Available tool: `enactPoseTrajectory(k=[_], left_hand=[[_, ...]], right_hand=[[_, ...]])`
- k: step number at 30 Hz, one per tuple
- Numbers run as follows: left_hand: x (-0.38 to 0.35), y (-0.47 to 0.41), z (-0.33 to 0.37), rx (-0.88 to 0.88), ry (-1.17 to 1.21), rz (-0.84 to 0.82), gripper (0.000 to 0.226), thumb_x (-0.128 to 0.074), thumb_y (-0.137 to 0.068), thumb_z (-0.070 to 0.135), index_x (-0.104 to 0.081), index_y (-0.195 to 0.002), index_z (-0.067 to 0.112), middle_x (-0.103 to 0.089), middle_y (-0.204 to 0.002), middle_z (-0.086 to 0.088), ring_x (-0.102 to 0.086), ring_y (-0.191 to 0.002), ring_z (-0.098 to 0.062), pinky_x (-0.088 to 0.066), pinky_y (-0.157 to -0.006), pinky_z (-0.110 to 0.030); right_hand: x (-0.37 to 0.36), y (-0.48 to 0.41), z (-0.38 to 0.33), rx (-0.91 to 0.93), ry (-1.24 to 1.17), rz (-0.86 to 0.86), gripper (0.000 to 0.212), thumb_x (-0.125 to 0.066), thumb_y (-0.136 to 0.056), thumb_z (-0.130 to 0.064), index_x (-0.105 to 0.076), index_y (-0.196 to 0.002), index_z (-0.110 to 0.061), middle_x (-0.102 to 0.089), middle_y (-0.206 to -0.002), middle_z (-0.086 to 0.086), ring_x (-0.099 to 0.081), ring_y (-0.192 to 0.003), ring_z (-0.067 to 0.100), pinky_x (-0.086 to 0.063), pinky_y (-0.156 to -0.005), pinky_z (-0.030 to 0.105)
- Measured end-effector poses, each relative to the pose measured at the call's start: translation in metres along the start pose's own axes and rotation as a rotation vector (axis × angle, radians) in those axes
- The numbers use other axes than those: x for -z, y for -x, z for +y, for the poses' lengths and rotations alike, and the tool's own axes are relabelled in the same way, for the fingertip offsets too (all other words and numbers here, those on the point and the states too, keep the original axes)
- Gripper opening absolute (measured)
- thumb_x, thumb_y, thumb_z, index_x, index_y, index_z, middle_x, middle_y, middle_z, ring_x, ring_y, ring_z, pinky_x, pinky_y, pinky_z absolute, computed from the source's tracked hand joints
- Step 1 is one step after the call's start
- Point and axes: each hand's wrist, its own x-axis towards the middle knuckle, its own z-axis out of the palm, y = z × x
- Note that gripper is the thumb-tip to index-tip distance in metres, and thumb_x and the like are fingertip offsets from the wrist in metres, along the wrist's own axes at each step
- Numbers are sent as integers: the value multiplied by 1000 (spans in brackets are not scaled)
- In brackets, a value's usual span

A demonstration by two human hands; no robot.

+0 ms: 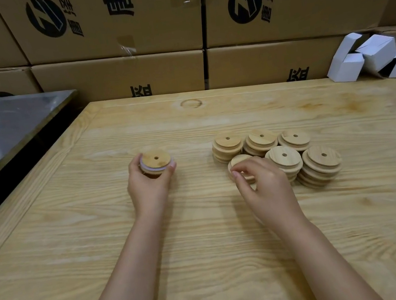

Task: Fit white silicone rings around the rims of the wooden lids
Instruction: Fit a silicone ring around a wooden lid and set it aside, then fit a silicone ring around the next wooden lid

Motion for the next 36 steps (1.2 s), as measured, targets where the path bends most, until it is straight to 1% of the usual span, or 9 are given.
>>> enactPoseTrajectory(k=[7, 11, 15, 18, 21, 24, 29, 32, 36], left_hand=[[5, -7, -10, -45, -450, 100, 71, -77, -68, 45, -46, -128, 22, -60, -120, -6, -45, -123, -28, -22, -105, -40], [4, -5, -8, -84, -565, 73, 68, -75, -70, 49, -53, -124, 15, -61, -120, -8, -47, -122, -29, -25, -102, -39], [4, -3, -7, -90, -634, 40, 61, -70, -74, 51, -54, -114, 9, -63, -112, -13, -50, -116, -33, -28, -98, -41], [4, -2, -6, -99, -669, 35, 74, -69, -75, 50, -44, -129, 6, -53, -129, -15, -40, -126, -33, -27, -105, -45], [3, 5, -1, -259, -578, 81, 75, -69, -80, 40, -36, -139, 7, -40, -142, -13, -28, -135, -30, -20, -110, -43], [-1, 14, 1, -544, -406, 102, 43, -63, -87, 18, -51, -126, 5, -54, -125, -9, -44, -120, -26, -33, -104, -40], [-19, 39, 1, -408, -190, -416, 30, -56, -90, 10, -53, -113, 28, -67, -87, 8, -65, -81, -14, -51, -78, -31], [-28, 50, -2, -384, -260, -700, 31, -56, -92, 22, -55, -122, 28, -68, -99, 8, -63, -90, -2, -49, -87, -27], [-32, 53, -2, -478, -332, -790, 29, -53, -93, 24, -61, -121, 29, -70, -102, 7, -61, -100, -8, -45, -91, -26]], right_hand=[[-4, 1, 2, 6, 191, -58, 9, -67, -82, -9, -69, -90, -6, -66, -90, 6, -58, -85, 27, -47, -76, 37], [-8, 4, 4, -28, 309, -136, 23, -66, -84, -17, -67, -103, -4, -61, -114, 11, -54, -105, 30, -42, -92, 38], [-9, 4, 6, -54, 397, -257, 41, -54, -90, -30, -52, -128, -13, -41, -141, 7, -35, -130, 24, -27, -107, 32], [-10, 5, 8, -77, 438, -336, 51, -47, -93, -36, -37, -139, -17, -31, -148, 6, -23, -138, 23, -21, -111, 31], [-10, 4, 7, -83, 471, -380, 55, -45, -94, -38, -33, -142, -15, -30, -149, 6, -21, -139, 21, -16, -112, 30], [-9, 3, 6, -64, 482, -342, 49, -50, -91, -34, -42, -135, -12, -42, -141, 2, -34, -130, 20, -23, -107, 28], [-9, 3, 6, -66, 448, -296, 32, -54, -85, -13, -56, -117, -11, -53, -119, 2, -45, -111, 22, -37, -93, 28], [-10, 3, 7, -65, 414, -263, 28, -55, -84, -5, -61, -111, -8, -56, -114, 5, -47, -108, 24, -38, -88, 27], [-10, 4, 8, -66, 366, -230, 27, -54, -88, -8, -63, -113, -10, -56, -112, 3, -48, -105, 21, -38, -83, 24]])
